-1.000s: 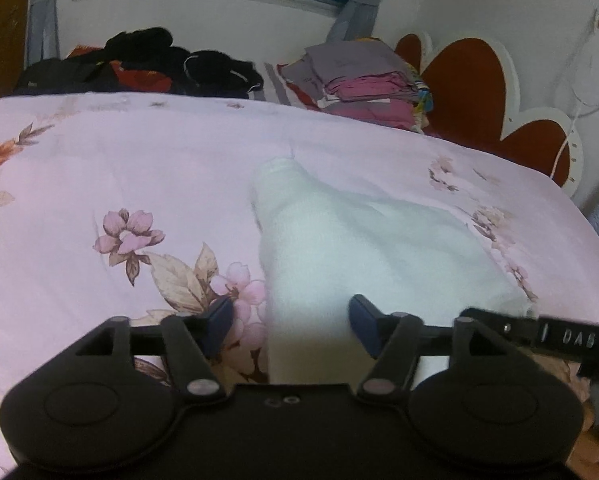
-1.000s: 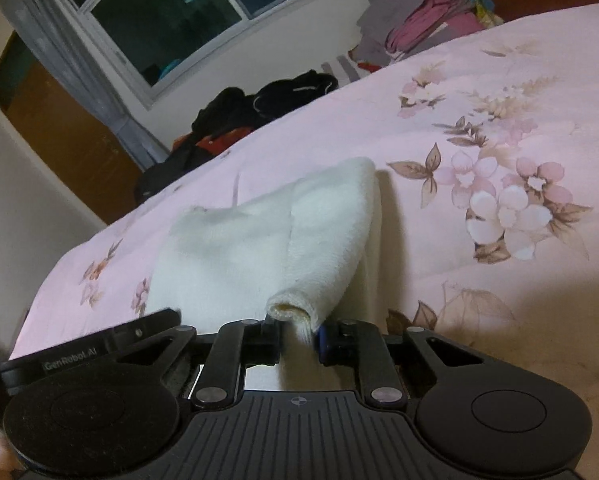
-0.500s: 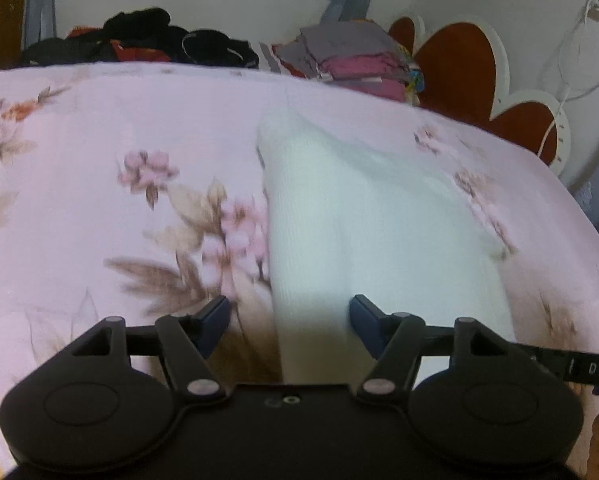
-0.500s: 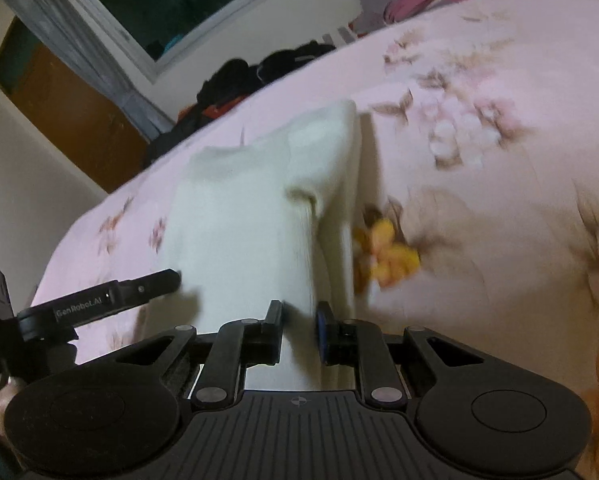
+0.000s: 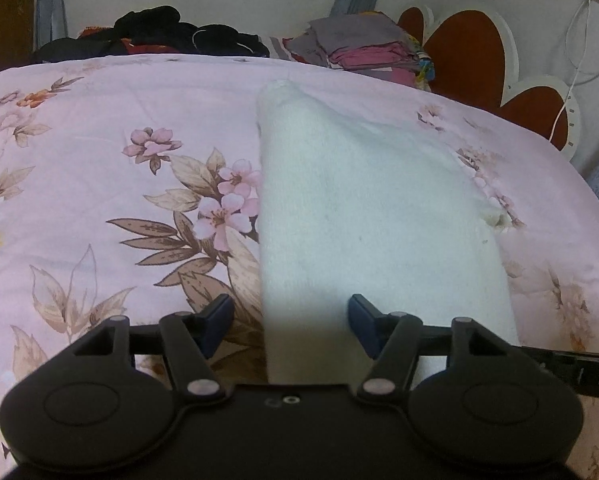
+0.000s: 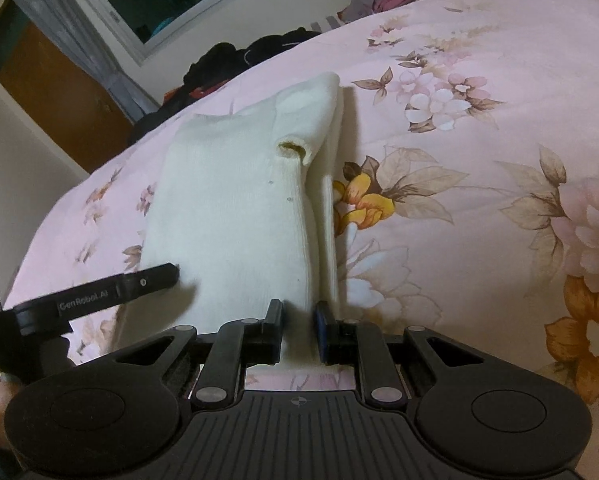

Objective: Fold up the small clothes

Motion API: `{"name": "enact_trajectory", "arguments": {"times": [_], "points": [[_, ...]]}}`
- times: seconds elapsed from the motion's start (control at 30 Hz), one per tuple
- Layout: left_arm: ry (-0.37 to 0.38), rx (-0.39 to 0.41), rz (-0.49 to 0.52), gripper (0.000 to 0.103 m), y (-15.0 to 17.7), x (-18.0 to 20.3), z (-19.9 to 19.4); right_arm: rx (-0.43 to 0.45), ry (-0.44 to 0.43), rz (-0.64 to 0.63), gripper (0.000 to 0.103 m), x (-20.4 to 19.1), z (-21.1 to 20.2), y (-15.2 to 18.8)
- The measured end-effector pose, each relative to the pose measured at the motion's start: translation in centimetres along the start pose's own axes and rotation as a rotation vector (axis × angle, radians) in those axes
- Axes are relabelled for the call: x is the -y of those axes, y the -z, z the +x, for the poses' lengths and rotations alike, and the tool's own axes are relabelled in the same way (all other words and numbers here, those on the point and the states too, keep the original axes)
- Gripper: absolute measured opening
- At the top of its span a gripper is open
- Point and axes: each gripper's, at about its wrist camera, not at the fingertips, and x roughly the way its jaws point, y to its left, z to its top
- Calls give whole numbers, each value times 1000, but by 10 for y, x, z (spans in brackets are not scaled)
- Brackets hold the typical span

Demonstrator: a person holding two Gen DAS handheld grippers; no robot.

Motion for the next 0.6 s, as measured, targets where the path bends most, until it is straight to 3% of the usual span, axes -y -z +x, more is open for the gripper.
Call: {"name": "enact_trajectory", "arguments": {"times": [0.17, 0.2, 0.33, 0.37, 0.6], "points": [[-14, -7, 6, 63, -1, 3, -1, -4, 38, -67, 15, -11, -1, 0], [-15, -7, 7, 63, 0, 4, -1, -4, 40, -86, 6, -12, -2, 0], [-5, -13, 11, 61, 1, 8, -6, 22, 54, -134, 6, -15, -12, -3], [1, -16, 13, 61, 2, 9, -7, 21, 78, -140, 1, -14, -12, -2], [10, -30, 18, 62, 12, 17, -4, -17, 148, -202, 1, -16, 1, 4]]}}
